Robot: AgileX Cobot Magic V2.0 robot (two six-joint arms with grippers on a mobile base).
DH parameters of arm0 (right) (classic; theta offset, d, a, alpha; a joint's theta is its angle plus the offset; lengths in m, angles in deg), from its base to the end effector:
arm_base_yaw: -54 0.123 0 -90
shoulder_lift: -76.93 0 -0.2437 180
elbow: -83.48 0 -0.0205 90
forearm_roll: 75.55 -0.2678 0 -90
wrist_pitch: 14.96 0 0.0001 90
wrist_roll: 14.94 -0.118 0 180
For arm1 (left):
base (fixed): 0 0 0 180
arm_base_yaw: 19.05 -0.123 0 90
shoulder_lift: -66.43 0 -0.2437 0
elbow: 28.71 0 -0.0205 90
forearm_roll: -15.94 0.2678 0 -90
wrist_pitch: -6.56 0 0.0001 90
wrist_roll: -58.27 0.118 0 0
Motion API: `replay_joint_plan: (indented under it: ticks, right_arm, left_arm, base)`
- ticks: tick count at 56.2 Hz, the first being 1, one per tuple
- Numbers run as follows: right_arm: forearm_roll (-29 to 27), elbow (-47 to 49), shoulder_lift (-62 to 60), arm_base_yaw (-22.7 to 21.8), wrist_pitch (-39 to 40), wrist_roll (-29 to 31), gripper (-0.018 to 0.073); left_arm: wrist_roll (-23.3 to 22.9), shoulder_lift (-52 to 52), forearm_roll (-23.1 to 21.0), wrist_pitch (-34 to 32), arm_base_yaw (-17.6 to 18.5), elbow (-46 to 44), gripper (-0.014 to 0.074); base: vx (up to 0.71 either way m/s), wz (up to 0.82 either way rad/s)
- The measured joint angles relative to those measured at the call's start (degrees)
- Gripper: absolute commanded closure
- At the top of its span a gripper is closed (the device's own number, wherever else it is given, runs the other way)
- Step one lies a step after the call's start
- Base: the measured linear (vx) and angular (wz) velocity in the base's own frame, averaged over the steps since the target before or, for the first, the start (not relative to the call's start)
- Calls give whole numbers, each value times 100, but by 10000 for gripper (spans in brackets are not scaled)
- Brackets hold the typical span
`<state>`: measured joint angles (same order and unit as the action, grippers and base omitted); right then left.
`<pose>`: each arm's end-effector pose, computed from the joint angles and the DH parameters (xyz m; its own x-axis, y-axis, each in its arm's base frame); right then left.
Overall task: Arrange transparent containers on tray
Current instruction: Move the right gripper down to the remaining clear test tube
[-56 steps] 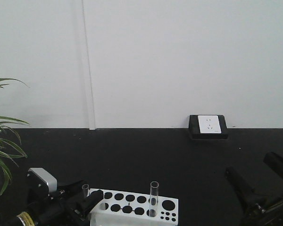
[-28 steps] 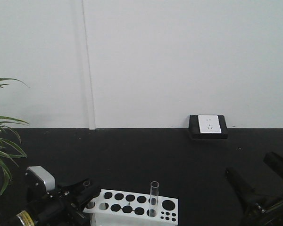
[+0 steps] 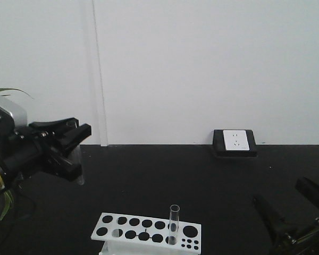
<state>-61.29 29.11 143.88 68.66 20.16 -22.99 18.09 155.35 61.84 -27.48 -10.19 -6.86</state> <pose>0.2480 0.0821 0.2315 0.0748 -0.0463 -0.9961 -0.3834 0.9208 -0.0716 0.3492 -0.1024 0.2991 0.0793 -0.0066 -0.9968 0.5366 0.8430 0.0371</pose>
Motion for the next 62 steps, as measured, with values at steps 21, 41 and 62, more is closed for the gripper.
replay_joint_plan:
  ticks: [21, 41, 62]
  right_arm:
    - [1670, 0, 1260, 137, 282, -540, -18]
    - [2296, 296, 3056, 136, 2325, -1113, -1]
    - [2782, 1509, 4159, 335, 2548, -1492, 6]
  left_arm:
    - [-2389, -1102, 2875, 721, 0, -190, 600]
    - [-3424, -1609, 3619, 813, 0, -190, 600]
    - [-3601, -1609, 3636, 824, 0, -190, 600]
  base:
    - [0, 0]
    - [0, 0]
    - [0, 0]
